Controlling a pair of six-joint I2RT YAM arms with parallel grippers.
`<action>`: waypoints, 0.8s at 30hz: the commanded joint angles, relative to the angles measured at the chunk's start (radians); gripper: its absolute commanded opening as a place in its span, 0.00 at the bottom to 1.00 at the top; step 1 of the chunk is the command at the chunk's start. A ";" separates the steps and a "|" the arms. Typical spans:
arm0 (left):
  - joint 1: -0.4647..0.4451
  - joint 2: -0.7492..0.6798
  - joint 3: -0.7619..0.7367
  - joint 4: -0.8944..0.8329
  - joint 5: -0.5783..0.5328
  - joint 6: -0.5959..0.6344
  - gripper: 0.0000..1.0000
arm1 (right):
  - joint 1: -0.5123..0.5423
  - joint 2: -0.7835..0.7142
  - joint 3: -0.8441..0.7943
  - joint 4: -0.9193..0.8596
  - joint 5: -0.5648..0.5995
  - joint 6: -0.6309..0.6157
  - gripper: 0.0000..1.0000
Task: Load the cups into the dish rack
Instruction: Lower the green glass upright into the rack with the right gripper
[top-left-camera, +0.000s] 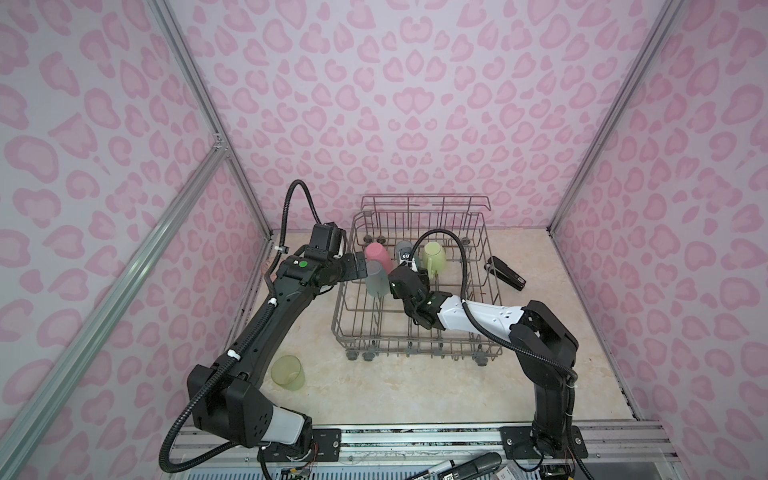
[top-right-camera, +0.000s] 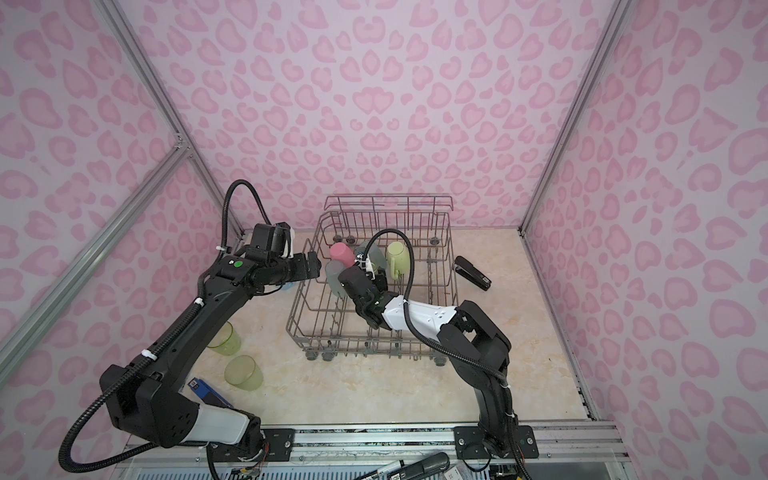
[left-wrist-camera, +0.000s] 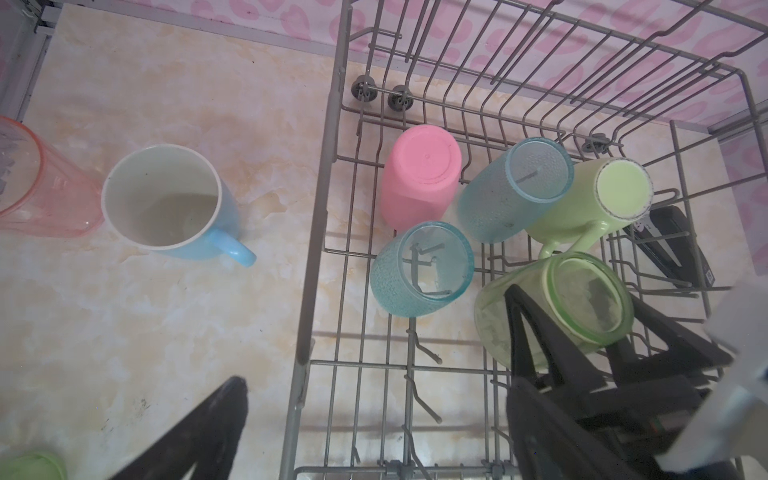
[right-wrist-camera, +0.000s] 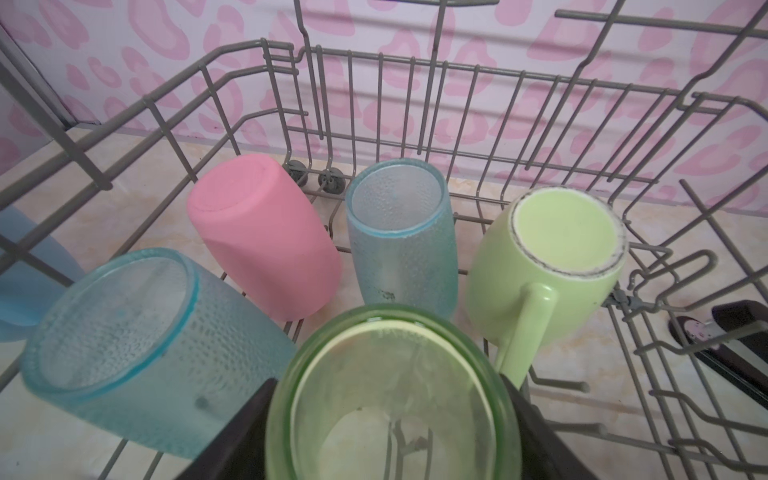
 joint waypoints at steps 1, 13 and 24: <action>0.003 -0.017 -0.010 0.032 0.009 0.010 0.99 | -0.001 0.024 -0.014 0.053 0.023 0.014 0.60; 0.004 -0.036 -0.027 0.046 0.021 0.010 0.99 | -0.009 0.057 -0.051 0.061 -0.030 0.072 0.65; 0.005 -0.050 -0.035 0.050 0.013 0.000 0.98 | -0.012 -0.004 -0.064 0.032 -0.086 0.071 0.87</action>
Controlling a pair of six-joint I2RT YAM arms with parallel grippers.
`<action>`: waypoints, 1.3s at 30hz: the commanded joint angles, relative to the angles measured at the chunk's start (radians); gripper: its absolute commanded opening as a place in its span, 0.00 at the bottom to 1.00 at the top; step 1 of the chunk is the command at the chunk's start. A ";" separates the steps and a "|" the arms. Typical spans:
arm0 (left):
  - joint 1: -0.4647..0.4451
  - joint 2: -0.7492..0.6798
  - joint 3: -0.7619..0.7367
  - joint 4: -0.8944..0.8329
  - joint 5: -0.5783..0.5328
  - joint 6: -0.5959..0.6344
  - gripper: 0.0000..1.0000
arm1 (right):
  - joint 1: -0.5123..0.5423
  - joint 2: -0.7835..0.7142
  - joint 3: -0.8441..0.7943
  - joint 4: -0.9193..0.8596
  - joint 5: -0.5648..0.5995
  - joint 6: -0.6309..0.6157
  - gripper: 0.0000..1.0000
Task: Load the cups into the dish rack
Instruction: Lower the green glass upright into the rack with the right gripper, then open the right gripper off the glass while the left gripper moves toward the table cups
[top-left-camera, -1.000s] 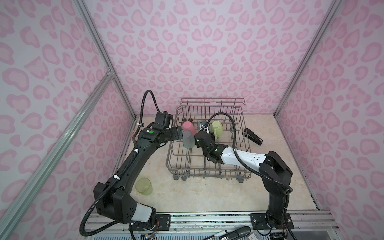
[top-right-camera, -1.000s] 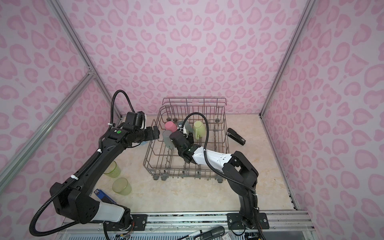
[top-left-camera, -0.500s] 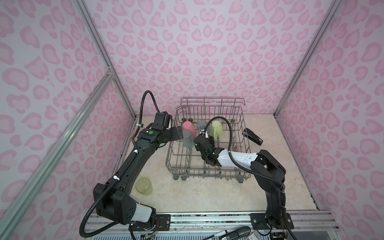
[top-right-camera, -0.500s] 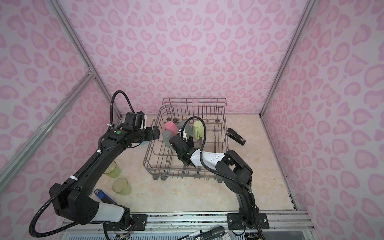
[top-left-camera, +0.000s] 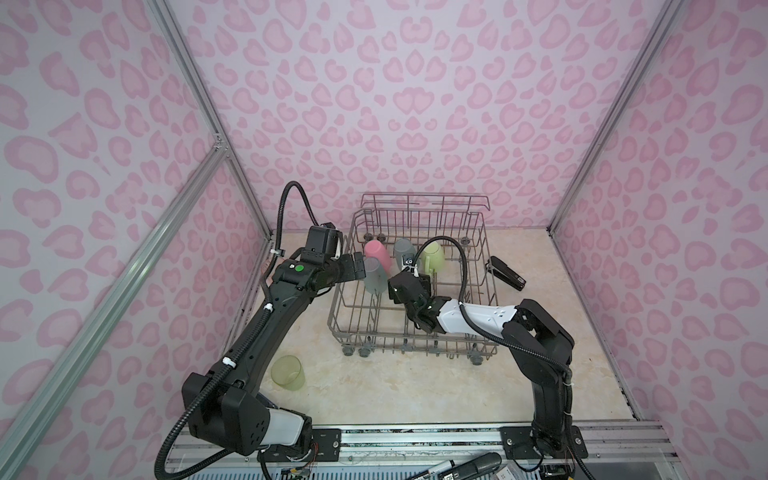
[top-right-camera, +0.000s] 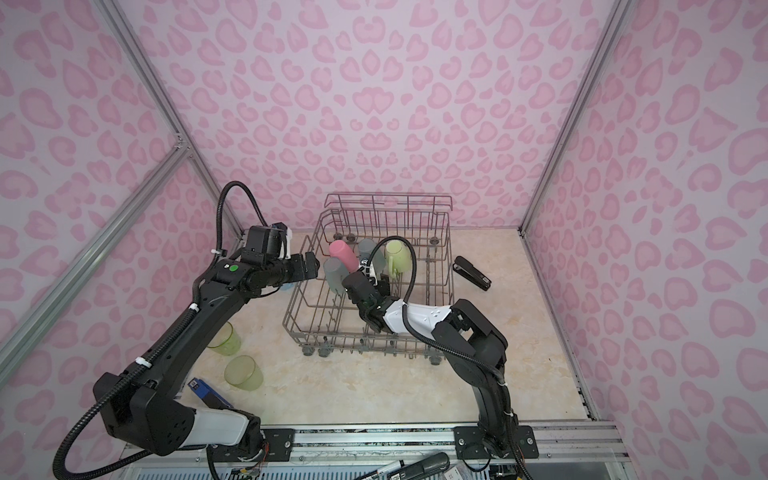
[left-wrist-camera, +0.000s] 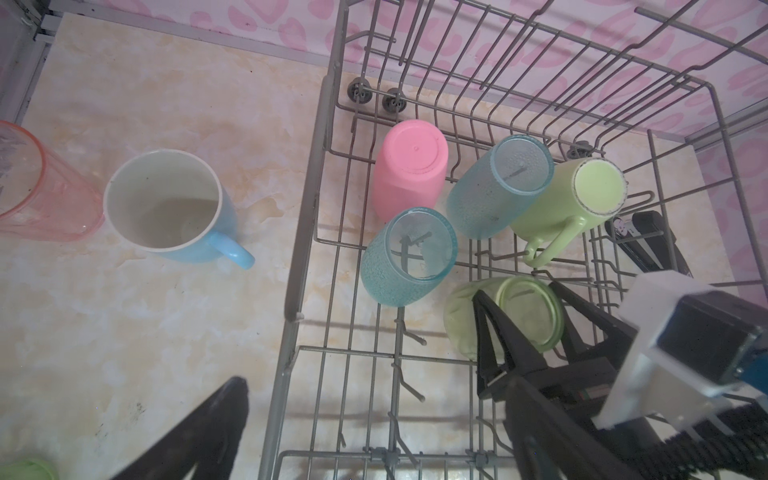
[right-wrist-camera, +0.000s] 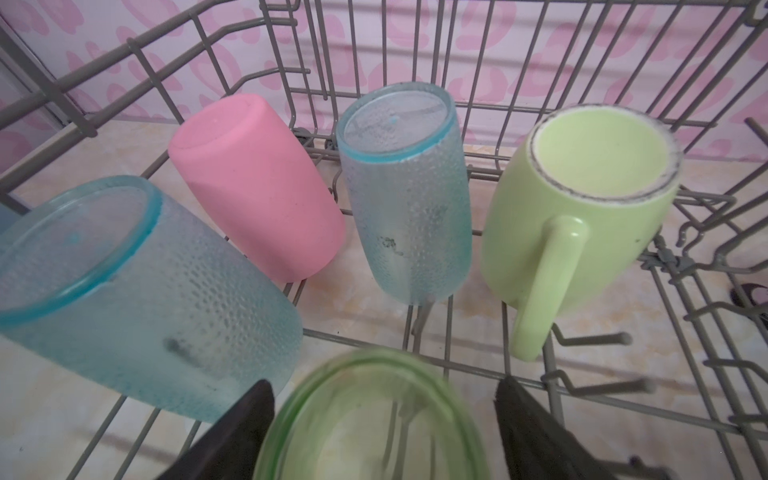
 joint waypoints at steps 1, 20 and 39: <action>0.000 -0.015 -0.004 0.022 -0.007 -0.001 0.98 | 0.001 -0.024 -0.005 -0.023 -0.017 0.004 0.87; 0.002 -0.051 0.012 -0.080 -0.084 -0.053 0.99 | 0.022 -0.278 -0.032 -0.077 -0.034 -0.076 0.88; 0.271 0.021 0.118 -0.282 -0.017 -0.256 0.90 | 0.028 -0.454 -0.033 -0.216 -0.366 -0.299 0.80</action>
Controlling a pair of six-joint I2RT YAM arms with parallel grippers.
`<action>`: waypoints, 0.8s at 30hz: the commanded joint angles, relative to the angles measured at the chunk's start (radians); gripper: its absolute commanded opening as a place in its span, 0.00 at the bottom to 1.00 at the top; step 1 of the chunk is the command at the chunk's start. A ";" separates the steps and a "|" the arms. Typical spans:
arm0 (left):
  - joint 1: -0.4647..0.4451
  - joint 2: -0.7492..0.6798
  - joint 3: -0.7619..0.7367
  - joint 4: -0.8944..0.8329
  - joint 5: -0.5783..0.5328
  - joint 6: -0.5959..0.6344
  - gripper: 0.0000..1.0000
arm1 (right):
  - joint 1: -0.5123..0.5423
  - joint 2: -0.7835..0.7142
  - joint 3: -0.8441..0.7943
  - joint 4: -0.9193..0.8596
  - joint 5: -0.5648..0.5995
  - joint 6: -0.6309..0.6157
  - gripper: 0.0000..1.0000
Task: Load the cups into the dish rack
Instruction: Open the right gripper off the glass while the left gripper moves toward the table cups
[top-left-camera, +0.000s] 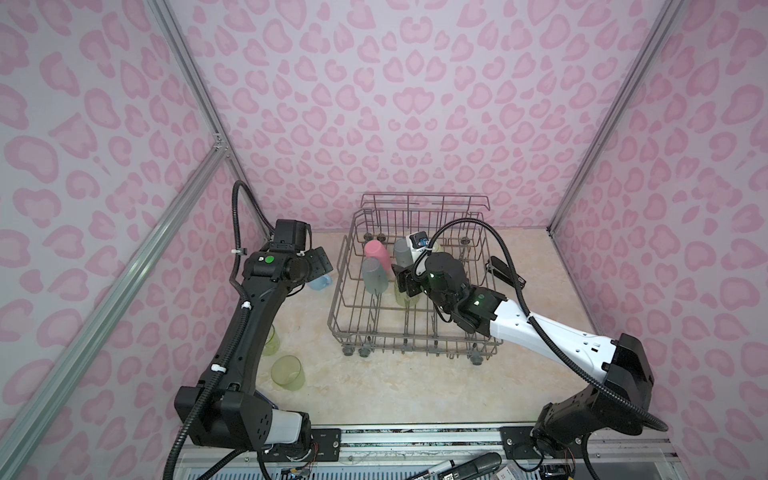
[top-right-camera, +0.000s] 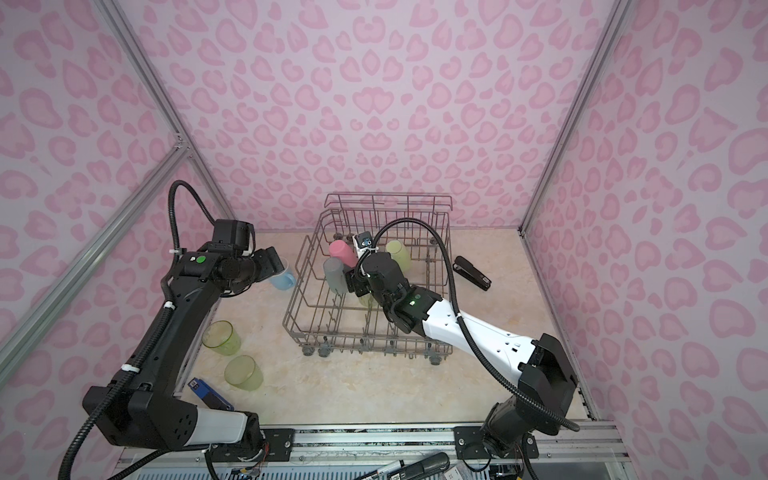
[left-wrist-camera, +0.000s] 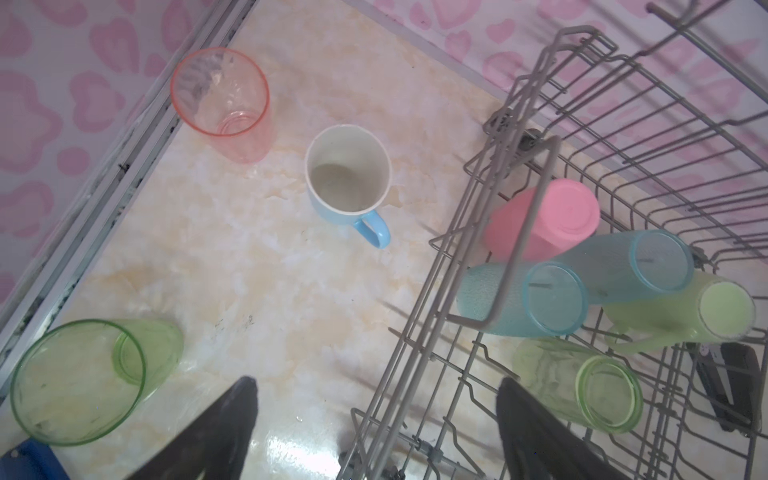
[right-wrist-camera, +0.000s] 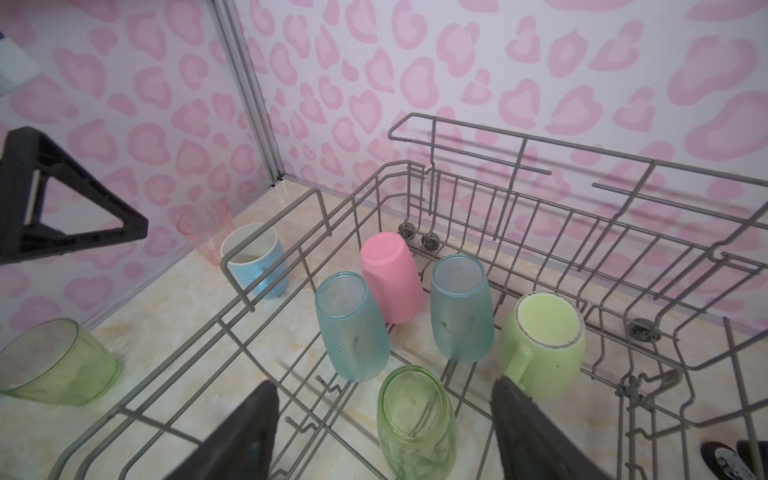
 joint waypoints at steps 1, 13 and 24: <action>0.057 0.023 0.002 -0.030 0.063 -0.094 0.89 | 0.001 -0.017 -0.022 -0.028 -0.083 -0.054 0.80; 0.091 0.124 -0.054 0.027 -0.028 -0.391 0.77 | 0.004 -0.093 -0.093 -0.060 -0.149 -0.114 0.79; 0.094 0.325 0.051 0.068 -0.030 -0.433 0.74 | 0.005 -0.160 -0.156 -0.061 -0.133 -0.092 0.79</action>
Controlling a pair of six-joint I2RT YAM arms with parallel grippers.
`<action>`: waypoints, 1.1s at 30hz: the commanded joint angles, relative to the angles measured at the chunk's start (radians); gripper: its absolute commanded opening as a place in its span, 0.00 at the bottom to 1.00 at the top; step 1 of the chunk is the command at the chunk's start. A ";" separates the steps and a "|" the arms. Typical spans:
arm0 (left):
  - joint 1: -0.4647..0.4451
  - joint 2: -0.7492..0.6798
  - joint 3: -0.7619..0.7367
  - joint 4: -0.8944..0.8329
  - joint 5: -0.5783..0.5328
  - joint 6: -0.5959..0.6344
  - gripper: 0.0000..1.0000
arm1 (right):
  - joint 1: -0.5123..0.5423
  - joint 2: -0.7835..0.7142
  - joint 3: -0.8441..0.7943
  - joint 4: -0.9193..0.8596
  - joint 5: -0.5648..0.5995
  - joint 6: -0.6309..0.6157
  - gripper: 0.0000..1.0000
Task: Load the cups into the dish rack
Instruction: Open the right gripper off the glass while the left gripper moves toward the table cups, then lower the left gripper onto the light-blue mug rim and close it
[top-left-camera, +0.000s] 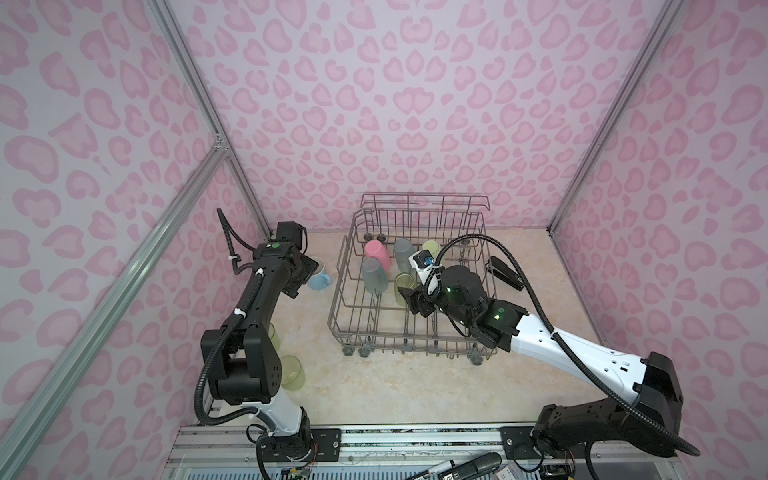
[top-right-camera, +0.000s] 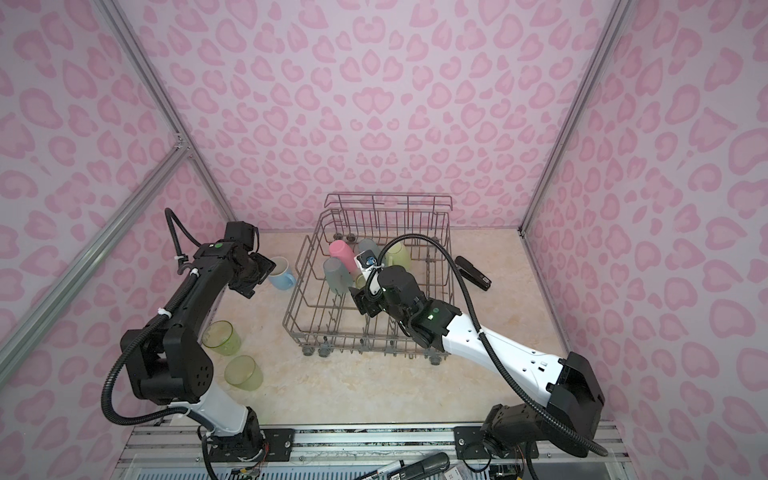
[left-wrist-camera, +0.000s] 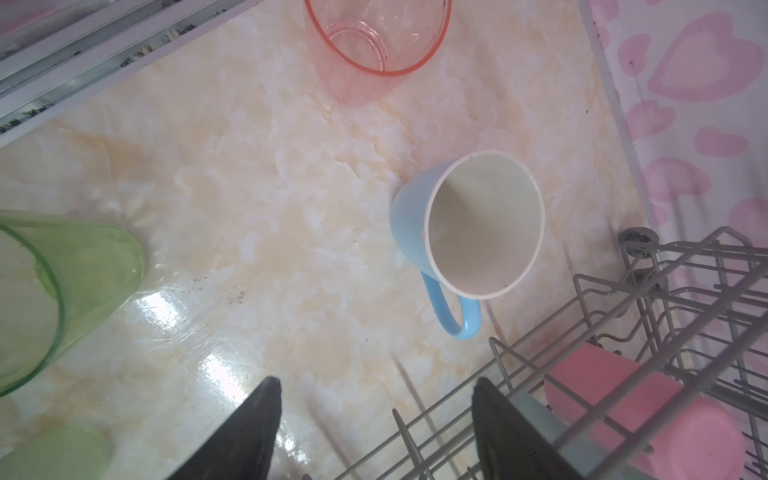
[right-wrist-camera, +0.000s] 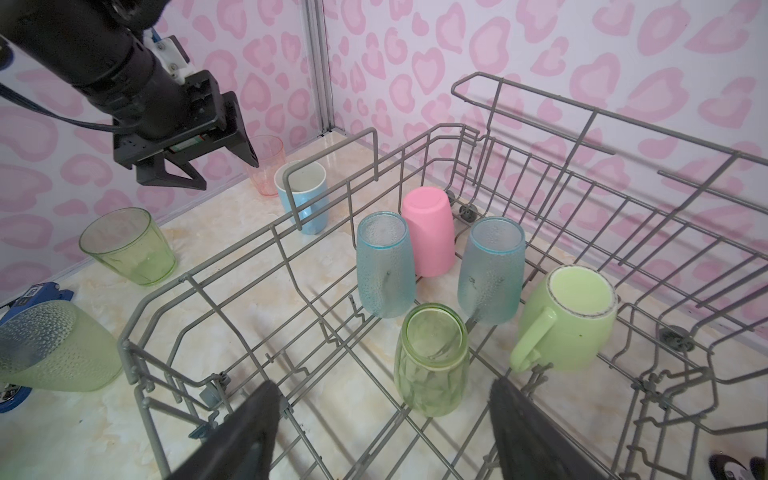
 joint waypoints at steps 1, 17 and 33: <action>0.002 0.062 0.044 0.020 -0.002 -0.013 0.73 | 0.001 -0.010 -0.006 -0.010 0.011 0.004 0.79; 0.033 0.257 0.125 0.084 0.078 -0.018 0.67 | -0.004 -0.038 -0.019 -0.032 0.045 0.012 0.79; 0.033 0.297 0.117 0.104 0.065 -0.015 0.42 | -0.006 -0.040 -0.025 -0.035 0.054 0.023 0.79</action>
